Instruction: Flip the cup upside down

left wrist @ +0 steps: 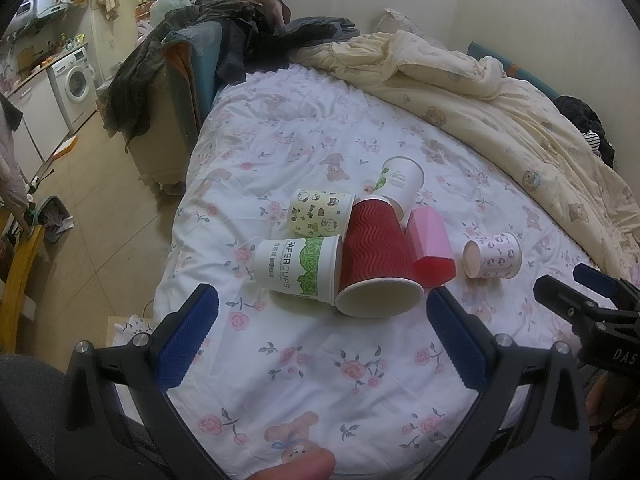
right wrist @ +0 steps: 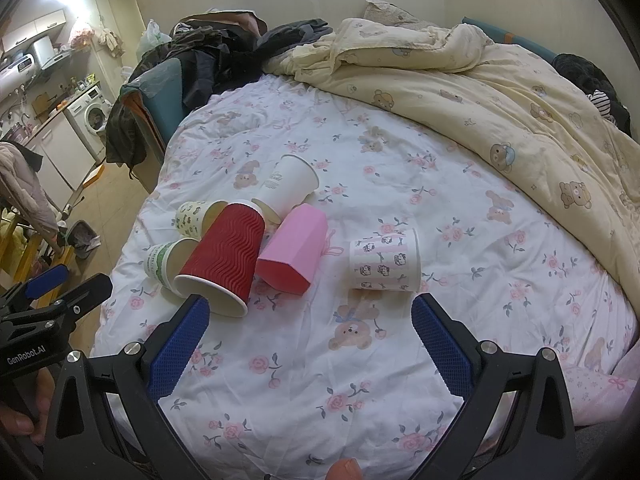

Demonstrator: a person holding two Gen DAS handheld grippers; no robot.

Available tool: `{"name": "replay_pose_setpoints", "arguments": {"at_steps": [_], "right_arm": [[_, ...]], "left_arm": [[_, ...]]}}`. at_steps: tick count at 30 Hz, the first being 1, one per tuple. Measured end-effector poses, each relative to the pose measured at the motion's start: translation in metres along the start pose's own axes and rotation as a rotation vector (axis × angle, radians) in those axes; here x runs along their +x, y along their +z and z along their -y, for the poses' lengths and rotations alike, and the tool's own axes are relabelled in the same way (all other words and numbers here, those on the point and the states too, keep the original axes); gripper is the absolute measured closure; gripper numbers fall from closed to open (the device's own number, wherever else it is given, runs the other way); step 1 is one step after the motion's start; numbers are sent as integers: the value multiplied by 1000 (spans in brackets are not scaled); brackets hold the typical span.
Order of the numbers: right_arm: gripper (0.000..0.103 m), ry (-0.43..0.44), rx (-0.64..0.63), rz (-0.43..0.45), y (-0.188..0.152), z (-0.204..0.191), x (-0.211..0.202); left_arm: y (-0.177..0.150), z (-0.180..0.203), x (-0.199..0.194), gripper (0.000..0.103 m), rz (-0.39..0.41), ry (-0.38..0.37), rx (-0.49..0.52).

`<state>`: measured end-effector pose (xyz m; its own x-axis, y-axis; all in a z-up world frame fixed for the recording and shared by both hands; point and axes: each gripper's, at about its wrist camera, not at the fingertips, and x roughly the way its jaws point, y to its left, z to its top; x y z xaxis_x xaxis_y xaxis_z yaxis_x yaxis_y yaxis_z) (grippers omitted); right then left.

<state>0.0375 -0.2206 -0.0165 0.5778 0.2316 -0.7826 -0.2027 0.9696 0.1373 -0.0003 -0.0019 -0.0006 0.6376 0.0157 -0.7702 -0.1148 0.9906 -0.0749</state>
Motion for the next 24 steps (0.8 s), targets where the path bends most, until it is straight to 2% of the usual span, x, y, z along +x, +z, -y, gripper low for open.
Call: {"name": "replay_pose_setpoints", "arguments": {"at_steps": [9,16,19,24], "right_arm": [[0,-1,6,0,0,0,-1],[0,-40,59,-7,0,23,2],[0,-62,109,-13,0,37,0],[0,-177,203,-27,-1,68,1]], "left_arm": [[1,3,2,0,-18,-3,6],[31,22,31,1,-129,-11,39],[46,37,50,1,-213,-58,56],[66,76,83,6,-303,-101,123]]}}
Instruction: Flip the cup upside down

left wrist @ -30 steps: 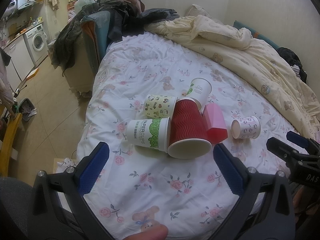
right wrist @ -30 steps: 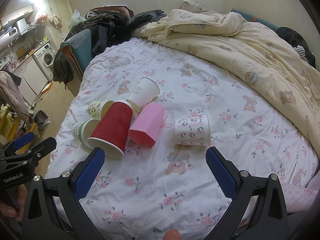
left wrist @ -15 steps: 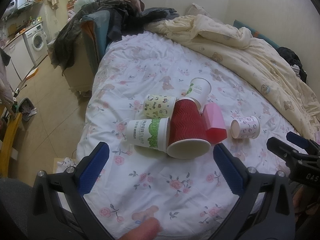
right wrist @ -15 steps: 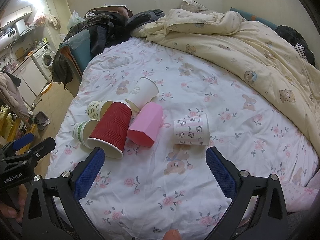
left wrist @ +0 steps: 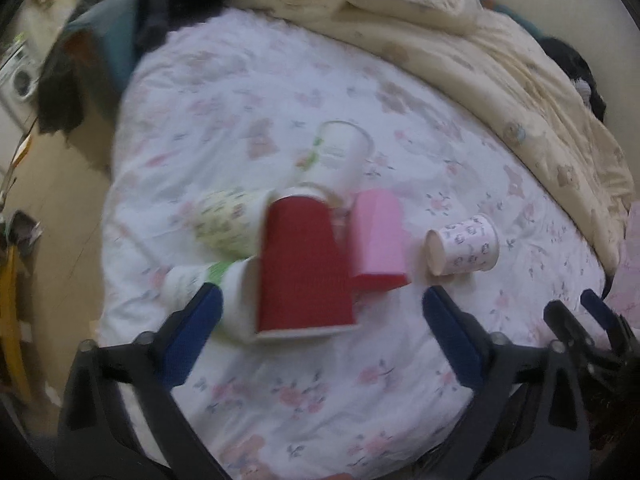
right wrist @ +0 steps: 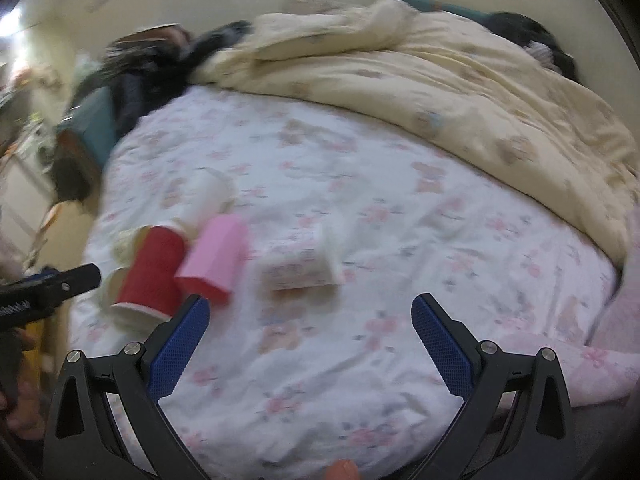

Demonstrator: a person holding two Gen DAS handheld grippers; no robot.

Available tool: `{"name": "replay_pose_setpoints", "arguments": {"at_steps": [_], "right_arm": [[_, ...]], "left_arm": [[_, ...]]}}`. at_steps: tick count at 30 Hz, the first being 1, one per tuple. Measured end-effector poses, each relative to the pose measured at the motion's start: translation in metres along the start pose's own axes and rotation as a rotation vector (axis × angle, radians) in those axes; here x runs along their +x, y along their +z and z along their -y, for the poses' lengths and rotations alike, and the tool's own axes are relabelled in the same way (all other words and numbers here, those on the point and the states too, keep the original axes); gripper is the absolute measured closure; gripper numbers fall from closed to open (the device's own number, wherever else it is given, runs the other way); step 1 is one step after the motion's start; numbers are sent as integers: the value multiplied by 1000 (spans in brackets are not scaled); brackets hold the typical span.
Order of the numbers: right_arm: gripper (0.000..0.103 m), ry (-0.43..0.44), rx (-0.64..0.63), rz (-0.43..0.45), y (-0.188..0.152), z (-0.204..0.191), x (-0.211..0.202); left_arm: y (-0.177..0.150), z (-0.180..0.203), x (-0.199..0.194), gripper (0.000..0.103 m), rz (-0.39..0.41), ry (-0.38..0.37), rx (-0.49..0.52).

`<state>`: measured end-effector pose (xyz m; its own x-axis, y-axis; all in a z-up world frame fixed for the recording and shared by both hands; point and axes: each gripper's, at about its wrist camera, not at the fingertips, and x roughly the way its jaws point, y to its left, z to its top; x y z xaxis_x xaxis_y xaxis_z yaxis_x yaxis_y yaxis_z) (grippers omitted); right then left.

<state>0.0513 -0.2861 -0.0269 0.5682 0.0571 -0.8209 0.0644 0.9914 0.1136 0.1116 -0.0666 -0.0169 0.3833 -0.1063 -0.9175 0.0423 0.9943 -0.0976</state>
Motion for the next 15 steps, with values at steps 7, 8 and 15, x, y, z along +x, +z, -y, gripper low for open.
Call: {"name": "replay_pose_setpoints", "arguments": {"at_steps": [7,8,15], "right_arm": [[0,-45,95,0,5,36,1],[0,-41,105,-3,5,38,2],[0,-26,139,-12,8,50,2]], "left_arm": [[35,50,60,24,-158,9,67],[39,57,71,26,-178,19,76],[49,80,120,27,-250,111,118]]}}
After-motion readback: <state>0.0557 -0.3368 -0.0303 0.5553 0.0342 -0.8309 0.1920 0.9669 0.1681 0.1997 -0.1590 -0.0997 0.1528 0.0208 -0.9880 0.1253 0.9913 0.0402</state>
